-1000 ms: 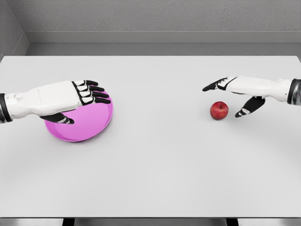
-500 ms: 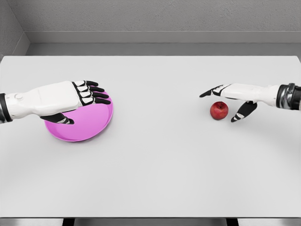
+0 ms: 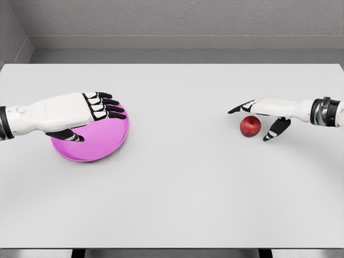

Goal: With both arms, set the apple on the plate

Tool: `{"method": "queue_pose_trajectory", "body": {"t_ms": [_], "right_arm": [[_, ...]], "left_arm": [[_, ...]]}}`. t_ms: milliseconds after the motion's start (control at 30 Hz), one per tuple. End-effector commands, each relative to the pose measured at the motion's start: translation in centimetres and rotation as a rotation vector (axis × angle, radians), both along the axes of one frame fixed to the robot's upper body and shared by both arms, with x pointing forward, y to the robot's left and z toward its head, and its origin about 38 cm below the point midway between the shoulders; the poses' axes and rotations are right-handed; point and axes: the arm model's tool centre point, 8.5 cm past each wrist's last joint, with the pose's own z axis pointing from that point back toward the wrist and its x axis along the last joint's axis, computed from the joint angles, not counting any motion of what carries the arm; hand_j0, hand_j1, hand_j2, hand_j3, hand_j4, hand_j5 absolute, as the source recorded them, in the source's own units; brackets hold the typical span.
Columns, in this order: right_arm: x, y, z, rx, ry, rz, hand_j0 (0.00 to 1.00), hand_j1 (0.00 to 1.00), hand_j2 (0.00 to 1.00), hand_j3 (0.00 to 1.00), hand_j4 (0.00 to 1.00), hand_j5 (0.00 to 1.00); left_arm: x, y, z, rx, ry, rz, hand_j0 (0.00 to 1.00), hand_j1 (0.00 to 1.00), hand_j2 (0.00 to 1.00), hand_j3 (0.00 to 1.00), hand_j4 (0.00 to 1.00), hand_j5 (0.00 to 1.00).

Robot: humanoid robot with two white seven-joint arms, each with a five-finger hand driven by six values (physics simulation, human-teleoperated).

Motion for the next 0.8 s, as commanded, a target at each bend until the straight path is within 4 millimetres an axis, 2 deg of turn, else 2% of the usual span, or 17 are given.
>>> {"method": "queue_pose_trajectory", "body": {"t_ms": [0,367,467,500,567,600,633,733,767], "right_arm": [[0.14,-0.14,-0.18,-0.005,0.003,-0.009,1.00,1.00,1.00,1.00,1.00,1.00],[0.62,0.30,-0.29,-0.017,-0.001,-0.011,1.00,1.00,1.00,1.00,1.00,1.00],[0.66,0.27,-0.31,-0.015,-0.001,-0.014,0.95,0.95,0.95,0.95,0.95,0.95],[0.67,0.31,-0.35,-0.014,-0.001,-0.012,0.92,0.92,0.92,0.92,0.92,0.92],[0.63,0.40,-0.23,-0.008,-0.005,-0.004,0.74,0.74,0.74,0.74,0.74,0.74],[0.59,0.55,-0.20,-0.002,-0.007,0.005,0.73,0.73,0.73,0.73,0.73,0.73],[0.56,0.59,-0.16,0.002,-0.009,0.011,0.66,0.66,0.66,0.66,0.66,0.66],[0.52,0.65,-0.12,0.006,-0.010,0.017,0.54,0.54,0.54,0.54,0.54,0.54],[0.51,0.66,-0.11,0.007,-0.011,0.019,0.54,0.54,0.54,0.54,0.54,0.54]], "left_arm": [[0.01,0.04,0.09,-0.006,0.002,0.002,1.00,1.00,1.00,1.00,1.00,1.00],[0.01,0.04,0.09,-0.006,0.002,0.002,1.00,1.00,1.00,1.00,1.00,1.00],[0.01,0.04,0.09,-0.006,0.002,0.002,1.00,1.00,1.00,1.00,1.00,1.00],[0.01,0.04,0.09,-0.006,0.002,0.002,1.00,1.00,1.00,1.00,1.00,1.00],[0.01,0.04,0.09,-0.006,0.002,0.002,1.00,1.00,1.00,1.00,1.00,1.00],[0.01,0.04,0.09,-0.006,0.002,0.002,1.00,1.00,1.00,1.00,1.00,1.00],[0.01,0.04,0.09,-0.006,0.002,0.002,1.00,1.00,1.00,1.00,1.00,1.00],[0.02,0.09,0.00,-0.004,0.004,0.004,1.00,1.00,1.00,1.00,1.00,1.00],[0.04,0.08,0.06,-0.004,0.003,0.004,1.00,1.00,1.00,1.00,1.00,1.00]]}}
